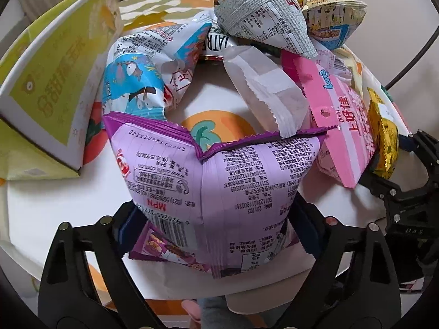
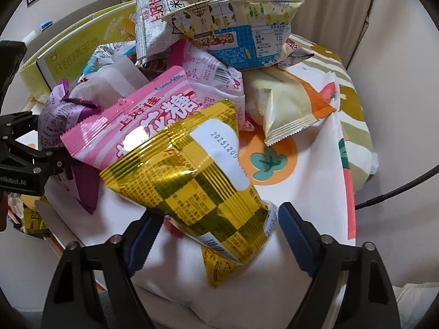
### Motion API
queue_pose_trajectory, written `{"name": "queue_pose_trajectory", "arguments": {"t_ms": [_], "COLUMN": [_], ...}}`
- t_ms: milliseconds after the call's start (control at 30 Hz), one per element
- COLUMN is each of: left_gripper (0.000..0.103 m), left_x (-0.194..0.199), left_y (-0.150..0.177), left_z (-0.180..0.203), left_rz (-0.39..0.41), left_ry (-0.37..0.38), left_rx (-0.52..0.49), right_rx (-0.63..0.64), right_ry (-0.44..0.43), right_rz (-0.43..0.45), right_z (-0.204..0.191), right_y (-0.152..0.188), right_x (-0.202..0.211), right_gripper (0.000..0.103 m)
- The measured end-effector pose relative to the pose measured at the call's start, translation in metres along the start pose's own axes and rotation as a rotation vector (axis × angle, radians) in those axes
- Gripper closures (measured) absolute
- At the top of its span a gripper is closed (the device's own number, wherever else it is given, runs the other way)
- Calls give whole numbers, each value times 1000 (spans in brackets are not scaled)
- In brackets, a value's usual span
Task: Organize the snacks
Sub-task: 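Grasp the purple bag with the left tool while the right tool grasps the gold bag, then carry both bags over the green box and open both tools to drop them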
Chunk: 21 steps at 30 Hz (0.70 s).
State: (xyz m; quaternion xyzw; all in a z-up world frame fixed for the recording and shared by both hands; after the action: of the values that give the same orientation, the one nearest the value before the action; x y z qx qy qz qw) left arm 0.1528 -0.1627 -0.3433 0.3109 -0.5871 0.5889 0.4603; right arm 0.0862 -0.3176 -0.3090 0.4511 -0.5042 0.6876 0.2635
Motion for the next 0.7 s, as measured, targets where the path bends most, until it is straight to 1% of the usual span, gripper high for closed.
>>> {"name": "queue_pose_trajectory", "arguments": {"t_ms": [133,167,300,367,567,700], "left_gripper": [24,25,29,33,35,36], "left_x": [4,4,6,8,17,26], "left_y": [1,1,1,1,5,7], "left_z": [-1,-2,-3,-2,-4,-1], "left_rz": [8,6,10,12,19,24], "left_ry": [-6,-6,-15,-21,-41,-43], "left_rx": [9,12,7,4,9,8], "right_rx": [18,24,28,33,15,-10], "right_ry": [-8,-9,-25,-24,-28,-29], "right_rz": [5,6,9,12,23,34], "right_z": [0,1,1,0,-2,1], "right_y": [-1,-1,0,1,4,5], "right_x": [0,-1,0,2,11,17], "right_gripper": [24,28,33,36,43,45]}}
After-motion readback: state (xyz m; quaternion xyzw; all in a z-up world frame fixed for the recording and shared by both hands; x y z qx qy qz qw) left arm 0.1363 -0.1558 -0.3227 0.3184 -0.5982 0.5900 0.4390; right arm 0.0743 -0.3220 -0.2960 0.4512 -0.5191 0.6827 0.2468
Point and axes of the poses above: each gripper's, at about its wrist camera, not at the fingertips, and x roughly against the way its jaws point, z to its right, y to its underside, the point moved 6 cm from there along -x, roughly the way its jaws point, and after that the axes turned 7 degrees about x, right-handed, at the moved point
